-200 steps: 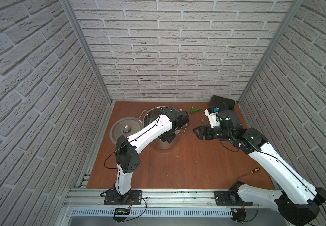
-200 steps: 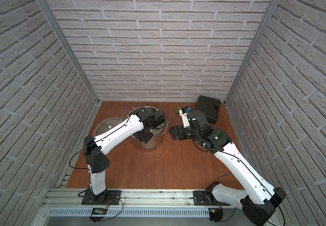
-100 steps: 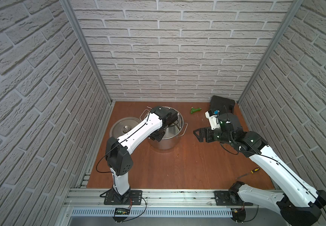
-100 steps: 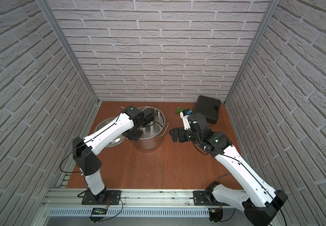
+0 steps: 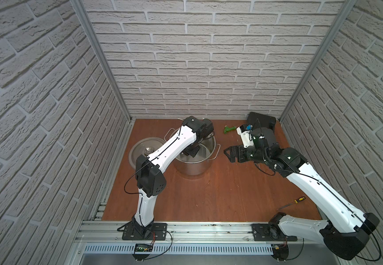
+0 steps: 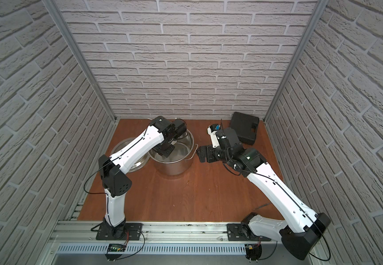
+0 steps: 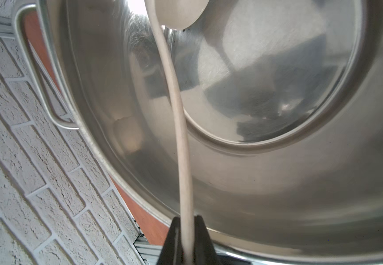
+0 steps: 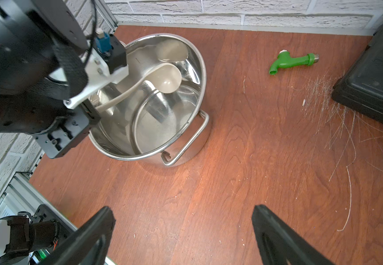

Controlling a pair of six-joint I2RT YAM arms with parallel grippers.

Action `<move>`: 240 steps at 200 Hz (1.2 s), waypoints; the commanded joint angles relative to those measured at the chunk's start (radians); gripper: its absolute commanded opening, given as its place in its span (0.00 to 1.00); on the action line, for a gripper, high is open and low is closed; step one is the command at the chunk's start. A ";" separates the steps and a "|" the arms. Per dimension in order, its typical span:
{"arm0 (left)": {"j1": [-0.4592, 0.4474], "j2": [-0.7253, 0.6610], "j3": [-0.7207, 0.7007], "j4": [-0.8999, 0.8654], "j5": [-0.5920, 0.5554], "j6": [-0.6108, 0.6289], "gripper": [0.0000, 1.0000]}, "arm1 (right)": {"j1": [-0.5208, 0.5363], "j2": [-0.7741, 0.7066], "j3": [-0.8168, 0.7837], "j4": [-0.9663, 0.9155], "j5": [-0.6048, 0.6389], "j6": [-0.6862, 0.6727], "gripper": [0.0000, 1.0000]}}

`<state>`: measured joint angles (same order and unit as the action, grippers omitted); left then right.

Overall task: Stir the soup with a spoon
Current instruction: Stir the soup in the pan with a stick.

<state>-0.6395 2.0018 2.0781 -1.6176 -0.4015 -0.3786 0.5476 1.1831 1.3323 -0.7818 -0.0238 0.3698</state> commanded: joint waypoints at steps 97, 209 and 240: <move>-0.030 -0.197 -0.252 -0.104 0.056 -0.057 0.00 | 0.008 -0.018 -0.001 0.075 -0.045 0.032 0.97; 0.063 -0.040 0.005 -0.045 0.024 0.032 0.00 | 0.009 -0.102 -0.036 0.034 -0.007 0.042 0.97; -0.015 -0.010 0.063 -0.094 0.077 0.008 0.00 | 0.009 -0.151 -0.053 0.010 0.023 0.044 0.97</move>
<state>-0.5919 1.9854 2.0995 -1.6161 -0.3786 -0.3595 0.5476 1.0817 1.2984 -0.7567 -0.0364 0.4080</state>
